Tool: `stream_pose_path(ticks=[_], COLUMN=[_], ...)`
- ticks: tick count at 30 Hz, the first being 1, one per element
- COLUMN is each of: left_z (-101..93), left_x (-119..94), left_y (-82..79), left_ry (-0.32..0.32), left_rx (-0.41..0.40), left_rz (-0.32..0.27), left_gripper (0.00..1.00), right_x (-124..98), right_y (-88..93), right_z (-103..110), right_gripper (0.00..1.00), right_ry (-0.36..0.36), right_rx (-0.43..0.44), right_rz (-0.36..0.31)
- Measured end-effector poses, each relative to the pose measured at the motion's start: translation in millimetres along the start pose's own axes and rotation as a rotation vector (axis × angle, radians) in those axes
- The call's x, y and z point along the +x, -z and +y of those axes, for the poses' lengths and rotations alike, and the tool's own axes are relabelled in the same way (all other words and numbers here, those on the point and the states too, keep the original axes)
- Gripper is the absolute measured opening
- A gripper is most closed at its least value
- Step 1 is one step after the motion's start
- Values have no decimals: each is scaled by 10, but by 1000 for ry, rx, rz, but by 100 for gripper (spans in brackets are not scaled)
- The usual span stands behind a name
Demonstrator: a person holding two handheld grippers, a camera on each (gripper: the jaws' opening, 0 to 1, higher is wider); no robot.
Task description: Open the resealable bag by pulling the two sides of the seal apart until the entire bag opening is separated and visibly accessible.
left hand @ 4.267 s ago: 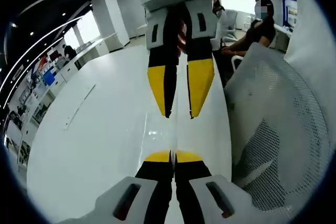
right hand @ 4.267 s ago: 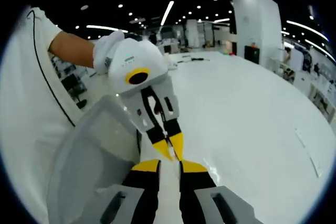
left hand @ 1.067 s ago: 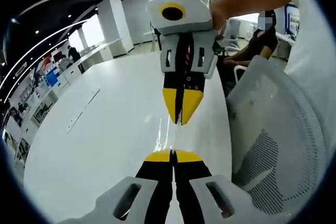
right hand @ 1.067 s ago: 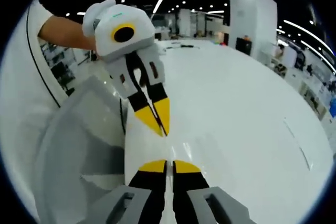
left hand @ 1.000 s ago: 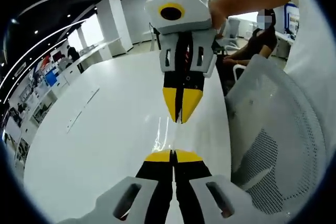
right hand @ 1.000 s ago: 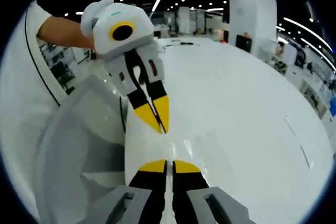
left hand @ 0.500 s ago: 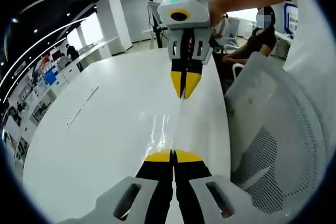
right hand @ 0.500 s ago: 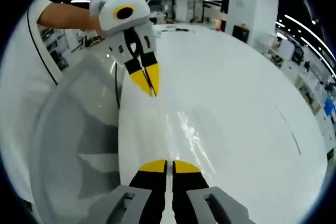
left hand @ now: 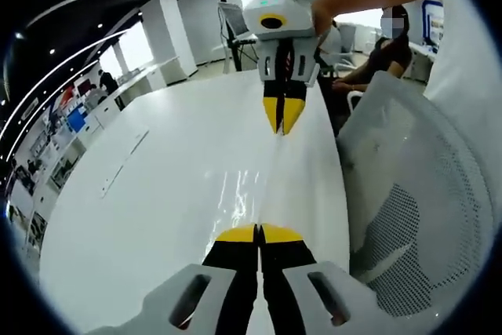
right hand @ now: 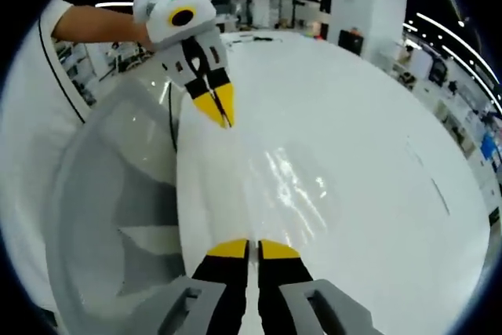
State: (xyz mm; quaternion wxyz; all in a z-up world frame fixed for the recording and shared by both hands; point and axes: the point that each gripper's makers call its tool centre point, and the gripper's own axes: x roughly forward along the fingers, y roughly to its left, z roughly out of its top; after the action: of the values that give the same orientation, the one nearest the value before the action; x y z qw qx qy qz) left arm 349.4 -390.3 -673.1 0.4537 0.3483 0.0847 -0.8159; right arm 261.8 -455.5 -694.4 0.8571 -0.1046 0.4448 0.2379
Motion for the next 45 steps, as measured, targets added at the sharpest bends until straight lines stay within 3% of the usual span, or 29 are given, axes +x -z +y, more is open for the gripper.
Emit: stream_pose_path(ticks=[2, 8, 14, 20, 28, 39, 45], left_z=[-39, -68, -81, -77, -104, -86, -151], left_x=[-4, 21, 39, 33, 48, 35, 33], left_y=[-11, 31, 11, 22, 38, 15, 28], left_ry=[16, 3, 5, 7, 6, 3, 30], left_rx=[-7, 55, 82, 87, 122, 108, 93], left_rz=[-18, -13, -16, -10, -16, -43, -59], left_gripper=[0, 0, 0, 0, 0, 0, 0], right_x=[-6, -29, -44, -21, 157, 331, 391], right_y=[10, -123, -397, -480, -394, -314, -245], right_z=[2, 83, 75, -5, 21, 93, 136], right_gripper=[0, 7, 8, 8, 7, 5, 0], right_ry=[3, -29, -31, -19, -51, -92, -116], right_rx=[-64, 32, 33, 37, 38, 63, 135], right_rz=[-3, -50, -127, -140, -77, -32, -17])
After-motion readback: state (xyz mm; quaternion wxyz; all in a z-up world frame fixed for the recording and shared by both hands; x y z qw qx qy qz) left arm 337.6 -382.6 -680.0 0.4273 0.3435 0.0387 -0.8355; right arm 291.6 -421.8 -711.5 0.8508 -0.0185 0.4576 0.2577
